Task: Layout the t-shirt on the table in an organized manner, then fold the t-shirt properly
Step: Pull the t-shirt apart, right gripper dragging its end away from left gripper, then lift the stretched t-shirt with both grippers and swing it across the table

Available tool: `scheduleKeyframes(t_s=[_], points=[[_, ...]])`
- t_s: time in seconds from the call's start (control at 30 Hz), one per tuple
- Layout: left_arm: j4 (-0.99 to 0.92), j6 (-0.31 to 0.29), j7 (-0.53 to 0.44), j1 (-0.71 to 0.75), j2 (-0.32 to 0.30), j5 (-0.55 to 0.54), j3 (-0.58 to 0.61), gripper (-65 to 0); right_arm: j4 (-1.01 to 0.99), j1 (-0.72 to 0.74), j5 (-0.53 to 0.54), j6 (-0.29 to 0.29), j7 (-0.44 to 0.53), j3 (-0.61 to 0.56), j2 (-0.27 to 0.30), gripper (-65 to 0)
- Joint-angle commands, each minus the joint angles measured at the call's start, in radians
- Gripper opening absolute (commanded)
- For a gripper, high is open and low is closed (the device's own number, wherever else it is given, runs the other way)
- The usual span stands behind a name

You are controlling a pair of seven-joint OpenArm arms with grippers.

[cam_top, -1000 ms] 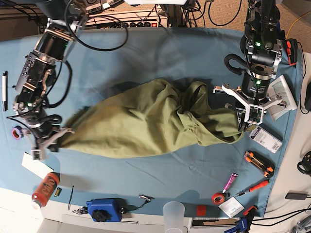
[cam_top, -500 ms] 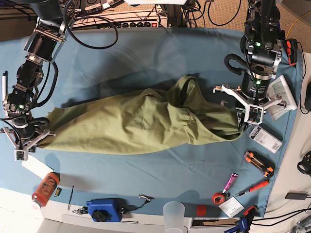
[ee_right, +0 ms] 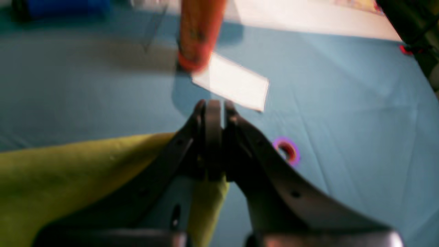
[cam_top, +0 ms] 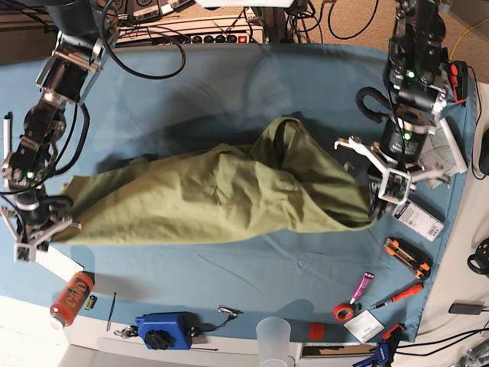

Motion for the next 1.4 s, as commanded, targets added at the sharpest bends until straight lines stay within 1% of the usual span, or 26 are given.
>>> scheduleKeyframes(t_s=[0.0, 0.13, 0.27, 0.37, 0.47, 0.57, 0.63, 0.77, 0.87, 0.97, 1.1, 1.17, 1.37], points=[[0.014, 0.003, -0.03, -0.025, -0.021, 0.008, -0.003, -65.0, 0.017, 0.04, 0.008, -0.011, 0.035, 0.004, 0.019, -65.0], [-0.007, 0.003, -0.034, -0.083, -0.053, 0.009, -0.003, -65.0, 0.017, 0.09, 0.029, -0.01, 0.035, 0.004, 0.02, -65.0], [-0.09, 0.002, -0.052, -0.151, -0.058, 0.005, -0.003, -65.0, 0.01, 0.133, 0.031, -0.01, 0.04, 0.004, 0.02, -65.0], [-0.183, -0.002, -0.052, -0.227, -0.06, -0.01, -0.003, -65.0, -0.038, 0.182, 0.048, -0.008, 0.047, 0.003, 0.02, -65.0], [-0.27, -0.005, -0.051, -0.311, -0.077, -0.05, -0.003, -65.0, -0.127, 0.256, 0.077, 0.019, 0.049, 0.003, 0.02, -65.0], [-0.314, -0.005, -0.051, -0.381, -0.098, -0.052, -0.003, -65.0, -0.23, 0.334, 0.115, 0.063, 0.048, 0.003, 0.02, -65.0], [-0.319, -0.004, -0.051, -0.418, -0.117, -0.052, -0.003, -65.0, -0.279, 0.377, 0.146, 0.081, 0.049, 0.003, 0.02, -65.0], [-0.319, -0.004, -0.043, -0.493, -0.171, -0.08, -0.003, -65.0, -0.311, 0.457, 0.17, 0.098, 0.047, 0.003, 0.02, -65.0], [-0.319, -0.005, 0.0, -0.544, -0.203, -0.119, -0.003, -65.0, -0.311, 0.504, 0.188, 0.099, 0.02, 0.003, 0.02, -65.0], [-0.319, -0.005, 0.016, -0.561, -0.224, -0.148, -0.003, -65.0, -0.311, 0.518, 0.243, 0.109, -0.026, 0.003, 0.02, -65.0], [-0.319, -0.005, 0.103, -0.557, -0.223, -0.263, -0.003, -65.0, -0.31, 0.499, 0.28, 0.167, -0.111, 0.003, 0.02, -65.0], [-0.319, -0.006, 0.117, -0.541, -0.223, -0.299, -0.003, -65.0, -0.301, 0.476, 0.29, 0.177, -0.135, 0.003, 0.02, -65.0], [-0.307, -0.005, 0.117, -0.503, -0.223, -0.298, -0.003, -65.0, -0.225, 0.418, 0.298, 0.177, -0.138, 0.005, 0.025, -65.0]])
